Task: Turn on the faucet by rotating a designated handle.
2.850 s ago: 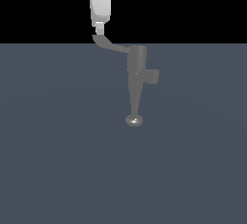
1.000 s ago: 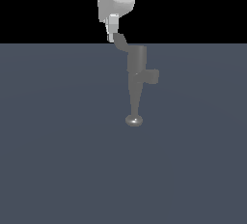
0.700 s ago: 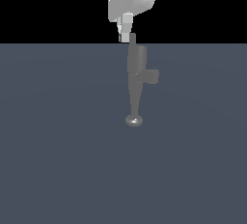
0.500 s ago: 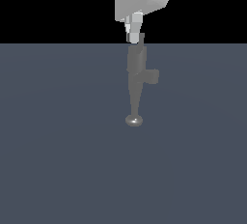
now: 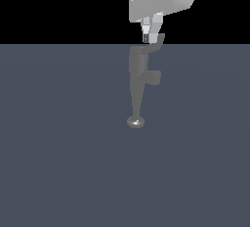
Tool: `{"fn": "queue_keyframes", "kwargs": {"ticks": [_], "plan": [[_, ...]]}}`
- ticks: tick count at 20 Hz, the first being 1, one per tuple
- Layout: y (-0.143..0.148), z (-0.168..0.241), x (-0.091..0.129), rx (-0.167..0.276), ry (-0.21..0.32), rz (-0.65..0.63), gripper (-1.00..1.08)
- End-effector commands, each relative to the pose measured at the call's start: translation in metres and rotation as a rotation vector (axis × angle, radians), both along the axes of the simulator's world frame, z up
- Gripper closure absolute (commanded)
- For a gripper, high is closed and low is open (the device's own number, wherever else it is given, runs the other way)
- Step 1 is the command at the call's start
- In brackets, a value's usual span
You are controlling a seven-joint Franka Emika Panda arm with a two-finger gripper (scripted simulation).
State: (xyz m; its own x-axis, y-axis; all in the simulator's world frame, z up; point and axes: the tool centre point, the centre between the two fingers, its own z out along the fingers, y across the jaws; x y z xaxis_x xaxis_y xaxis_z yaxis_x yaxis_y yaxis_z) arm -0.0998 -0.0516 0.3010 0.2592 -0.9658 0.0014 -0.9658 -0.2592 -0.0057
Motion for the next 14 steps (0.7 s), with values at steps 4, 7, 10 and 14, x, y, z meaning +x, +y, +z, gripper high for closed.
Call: {"fn": "queue_keyframes", "kwargs": {"ticks": [4, 7, 10, 14], "plan": [[-0.035, -0.002, 0.006, 0.0, 0.003, -0.016, 1.08], [-0.05, -0.003, 0.009, 0.0, 0.005, -0.018, 1.08], [-0.059, -0.003, 0.011, 0.0, 0.006, -0.02, 1.08], [-0.045, 0.0, 0.022, 0.001, 0.001, 0.01, 1.08]]}}
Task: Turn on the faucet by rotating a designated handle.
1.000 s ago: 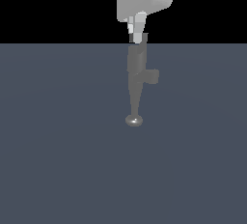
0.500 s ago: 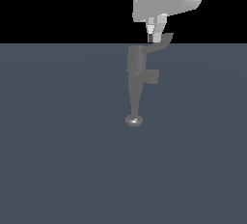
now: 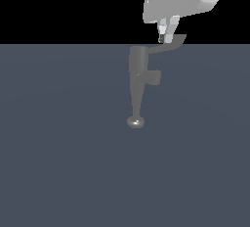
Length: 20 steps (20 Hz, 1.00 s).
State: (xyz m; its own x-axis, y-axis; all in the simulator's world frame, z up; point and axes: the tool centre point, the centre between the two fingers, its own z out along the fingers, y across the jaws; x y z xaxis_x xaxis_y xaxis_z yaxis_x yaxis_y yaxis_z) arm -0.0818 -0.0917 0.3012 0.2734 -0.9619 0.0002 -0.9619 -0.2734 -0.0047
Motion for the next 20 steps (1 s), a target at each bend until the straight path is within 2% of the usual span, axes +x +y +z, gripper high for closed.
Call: {"fn": "queue_keyframes", "kwargs": {"ticks": [1, 20], "plan": [[-0.007, -0.001, 0.006, 0.0, 0.0, -0.006, 1.08], [-0.047, -0.003, 0.054, -0.001, 0.003, -0.028, 1.08]]}}
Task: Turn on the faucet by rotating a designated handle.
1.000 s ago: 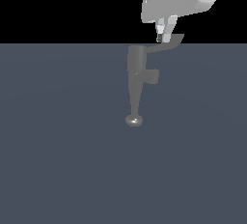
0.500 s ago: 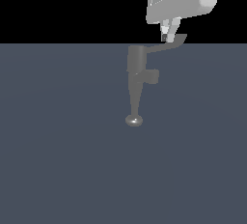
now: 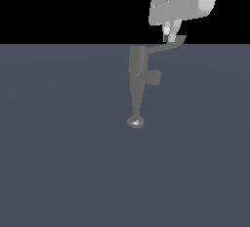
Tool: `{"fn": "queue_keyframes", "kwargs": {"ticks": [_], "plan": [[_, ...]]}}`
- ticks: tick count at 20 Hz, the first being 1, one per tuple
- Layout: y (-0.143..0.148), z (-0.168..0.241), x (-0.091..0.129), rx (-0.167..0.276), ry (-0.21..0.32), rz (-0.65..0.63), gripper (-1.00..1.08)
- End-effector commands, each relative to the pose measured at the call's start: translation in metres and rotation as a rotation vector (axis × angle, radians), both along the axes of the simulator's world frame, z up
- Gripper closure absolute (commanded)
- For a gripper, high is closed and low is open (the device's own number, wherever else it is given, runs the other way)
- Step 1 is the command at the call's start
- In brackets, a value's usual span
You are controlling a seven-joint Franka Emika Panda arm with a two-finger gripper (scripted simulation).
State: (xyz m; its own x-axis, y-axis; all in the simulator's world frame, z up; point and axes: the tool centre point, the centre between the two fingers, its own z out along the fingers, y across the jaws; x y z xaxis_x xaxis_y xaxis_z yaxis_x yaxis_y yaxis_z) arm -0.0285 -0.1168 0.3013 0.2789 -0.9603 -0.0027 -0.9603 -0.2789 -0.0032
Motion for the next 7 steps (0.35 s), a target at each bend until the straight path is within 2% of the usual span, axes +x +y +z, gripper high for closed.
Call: {"fn": "queue_keyframes", "kwargs": {"ticks": [1, 7], "plan": [[-0.024, -0.003, 0.004, -0.003, 0.001, -0.034, 1.08], [-0.034, -0.003, 0.015, -0.003, 0.002, -0.04, 1.08]]}}
